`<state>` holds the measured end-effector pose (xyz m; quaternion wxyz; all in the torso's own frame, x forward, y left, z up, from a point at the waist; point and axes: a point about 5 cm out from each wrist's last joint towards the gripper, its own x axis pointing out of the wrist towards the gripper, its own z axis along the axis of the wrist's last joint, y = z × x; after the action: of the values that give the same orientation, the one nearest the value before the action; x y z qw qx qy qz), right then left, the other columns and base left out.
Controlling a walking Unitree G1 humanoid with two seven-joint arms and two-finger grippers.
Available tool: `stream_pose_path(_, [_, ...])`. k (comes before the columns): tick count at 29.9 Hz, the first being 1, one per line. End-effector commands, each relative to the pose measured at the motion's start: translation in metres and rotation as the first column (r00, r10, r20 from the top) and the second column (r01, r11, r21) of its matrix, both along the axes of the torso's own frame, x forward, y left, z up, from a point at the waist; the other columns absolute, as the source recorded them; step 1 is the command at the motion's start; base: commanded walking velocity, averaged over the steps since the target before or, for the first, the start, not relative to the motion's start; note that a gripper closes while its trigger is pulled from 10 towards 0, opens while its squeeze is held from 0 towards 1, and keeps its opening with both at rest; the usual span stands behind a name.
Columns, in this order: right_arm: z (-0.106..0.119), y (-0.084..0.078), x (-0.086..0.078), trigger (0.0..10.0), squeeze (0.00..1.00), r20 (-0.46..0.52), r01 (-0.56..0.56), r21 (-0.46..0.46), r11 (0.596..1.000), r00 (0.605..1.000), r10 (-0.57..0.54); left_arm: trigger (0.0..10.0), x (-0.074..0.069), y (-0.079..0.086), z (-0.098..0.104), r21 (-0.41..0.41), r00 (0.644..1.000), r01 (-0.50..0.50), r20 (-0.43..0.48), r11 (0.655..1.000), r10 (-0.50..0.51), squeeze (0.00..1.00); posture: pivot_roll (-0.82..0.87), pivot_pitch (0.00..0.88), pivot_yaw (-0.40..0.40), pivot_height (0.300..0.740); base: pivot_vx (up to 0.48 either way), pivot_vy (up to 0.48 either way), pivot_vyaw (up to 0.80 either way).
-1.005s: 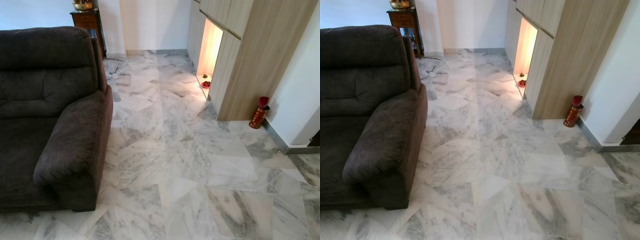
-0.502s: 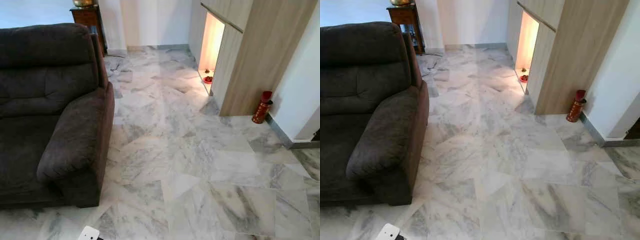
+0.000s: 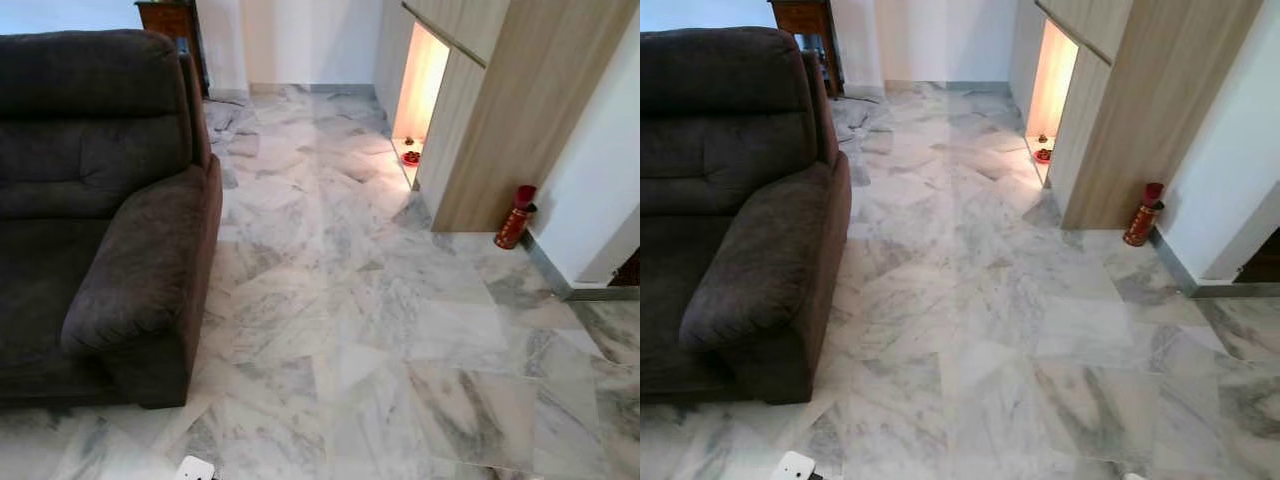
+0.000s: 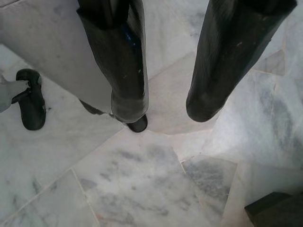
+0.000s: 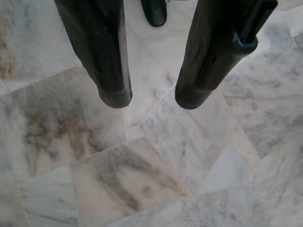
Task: Move the pillow to the sofa from floor
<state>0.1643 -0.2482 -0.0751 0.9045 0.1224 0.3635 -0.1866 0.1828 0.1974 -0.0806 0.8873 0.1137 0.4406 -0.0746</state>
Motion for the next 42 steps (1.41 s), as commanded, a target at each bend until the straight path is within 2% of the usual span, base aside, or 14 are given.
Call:
stream_pose_path(1, [-0.002, 0.007, 0.000, 10.0, 0.00, -0.006, -0.004, 0.024, 1.000, 1.000, 0.004, 10.0, -0.006, 0.003, -0.003, 0.008, 1.000, -0.022, -0.016, 1.000, 0.022, 0.00, -0.06, 0.029, -0.034, 0.740, 0.000, 0.000, 0.00])
stream_pose_path(4, [-0.005, 0.016, 0.000, 10.0, 0.00, -0.008, -0.002, 0.046, 0.999, 1.000, 0.002, 10.0, -0.007, 0.007, -0.002, 0.010, 0.999, -0.034, -0.013, 0.999, 0.035, 0.00, -0.05, 0.033, -0.023, 0.740, 0.000, 0.000, 0.00])
stream_pose_path(8, [-0.008, 0.027, -0.001, 10.0, 0.00, -0.022, -0.006, 0.072, 0.997, 1.000, 0.008, 10.0, -0.014, 0.014, -0.005, 0.046, 0.998, -0.023, -0.061, 0.999, 0.025, 0.00, -0.06, 0.037, 0.000, 0.740, 0.000, 0.000, 0.00])
stream_pose_path(13, [-0.009, 0.029, -0.003, 10.0, 0.00, -0.025, 0.003, 0.078, 0.997, 1.000, -0.001, 10.0, -0.019, 0.017, -0.007, 0.066, 0.995, 0.016, -0.101, 0.998, -0.010, 0.00, -0.06, 0.039, 0.015, 0.740, 0.000, 0.065, 0.00])
stream_pose_path(18, [-0.011, 0.027, -0.007, 10.0, 0.00, -0.036, 0.039, 0.080, 0.996, 0.999, -0.036, 10.0, -0.023, 0.019, -0.008, 0.087, 0.992, 0.046, -0.125, 0.995, -0.034, 0.00, -0.06, 0.038, 0.017, 0.740, 0.000, 0.480, 0.00])
stream_pose_path(36, [-0.011, 0.033, -0.004, 10.0, 0.00, -0.035, 0.021, 0.086, 0.996, 0.999, -0.018, 10.0, -0.026, 0.028, -0.009, 0.117, 0.987, 0.050, -0.158, 0.992, -0.031, 0.00, -0.04, 0.025, 0.031, 0.740, 0.000, 0.480, 0.00])
stream_pose_path(42, [-0.012, 0.036, -0.005, 10.0, 0.00, -0.039, 0.027, 0.108, 0.994, 0.999, -0.023, 10.0, -0.023, 0.025, -0.008, 0.119, 0.988, 0.052, -0.153, 0.992, -0.033, 0.00, -0.03, 0.032, 0.038, 0.740, 0.000, 0.480, 0.55])
